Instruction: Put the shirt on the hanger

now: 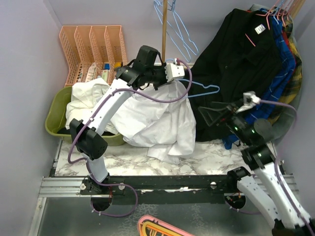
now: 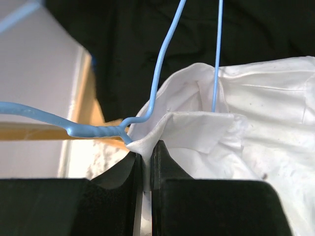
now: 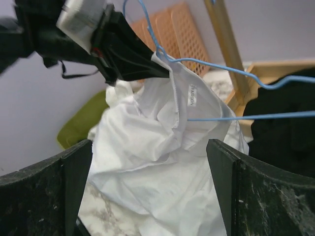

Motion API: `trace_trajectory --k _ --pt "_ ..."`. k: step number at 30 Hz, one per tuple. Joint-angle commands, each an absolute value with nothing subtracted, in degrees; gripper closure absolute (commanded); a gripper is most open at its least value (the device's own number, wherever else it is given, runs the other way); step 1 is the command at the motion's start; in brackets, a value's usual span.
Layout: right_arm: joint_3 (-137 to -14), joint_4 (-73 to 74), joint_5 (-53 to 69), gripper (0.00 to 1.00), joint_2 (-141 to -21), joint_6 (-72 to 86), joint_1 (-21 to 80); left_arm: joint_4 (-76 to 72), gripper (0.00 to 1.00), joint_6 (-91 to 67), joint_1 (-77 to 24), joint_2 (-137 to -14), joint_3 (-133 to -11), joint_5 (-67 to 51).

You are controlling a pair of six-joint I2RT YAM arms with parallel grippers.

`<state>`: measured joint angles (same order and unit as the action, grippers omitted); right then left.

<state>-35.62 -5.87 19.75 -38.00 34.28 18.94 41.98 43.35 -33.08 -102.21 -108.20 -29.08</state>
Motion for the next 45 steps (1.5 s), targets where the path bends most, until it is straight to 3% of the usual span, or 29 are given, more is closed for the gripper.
trace_trajectory --k 1,5,11,21,29,45 --pt "-34.8 6.0 2.9 0.01 -22.8 38.0 19.3 41.4 1.0 35.1 -32.8 -100.6 -115.8 -22.6" --pt "-32.7 10.4 6.3 0.02 -18.6 44.2 19.3 44.4 1.0 29.3 -33.1 -101.2 -122.8 -21.6" --pt "-29.0 2.4 18.3 0.26 -28.1 51.8 19.3 46.2 1.0 25.7 -33.3 -99.7 -125.2 -23.2" --pt "-38.7 -10.8 20.3 0.29 -47.7 60.1 21.3 47.5 1.0 27.0 -33.2 -96.7 -122.4 -21.4" --pt "-45.5 -8.7 3.2 0.32 -56.4 58.9 38.9 47.1 1.0 25.7 -31.1 -93.5 -120.3 -22.1" --pt "-50.4 -6.9 -10.6 0.31 -68.5 56.2 41.1 47.7 1.0 23.8 -28.7 -90.5 -118.7 -27.7"
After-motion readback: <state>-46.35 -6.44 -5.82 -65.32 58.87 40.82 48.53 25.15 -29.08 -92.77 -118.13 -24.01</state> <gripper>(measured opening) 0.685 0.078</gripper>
